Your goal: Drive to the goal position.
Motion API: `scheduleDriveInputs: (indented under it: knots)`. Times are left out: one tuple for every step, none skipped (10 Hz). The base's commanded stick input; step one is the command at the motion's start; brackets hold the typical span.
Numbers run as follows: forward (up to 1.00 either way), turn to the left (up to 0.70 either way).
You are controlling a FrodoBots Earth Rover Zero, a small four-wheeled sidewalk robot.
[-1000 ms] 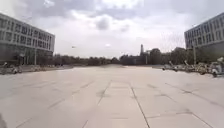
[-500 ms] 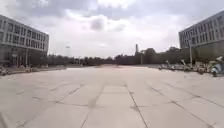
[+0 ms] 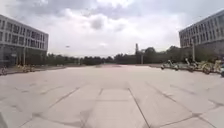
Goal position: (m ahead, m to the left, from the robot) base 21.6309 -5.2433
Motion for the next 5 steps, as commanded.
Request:
scheduleDriveInputs:
  knots:
    - [0.98,0.00]
    - [0.98,0.00]
    - [0.98,0.00]
    - [0.98,0.00]
    - [0.98,0.00]
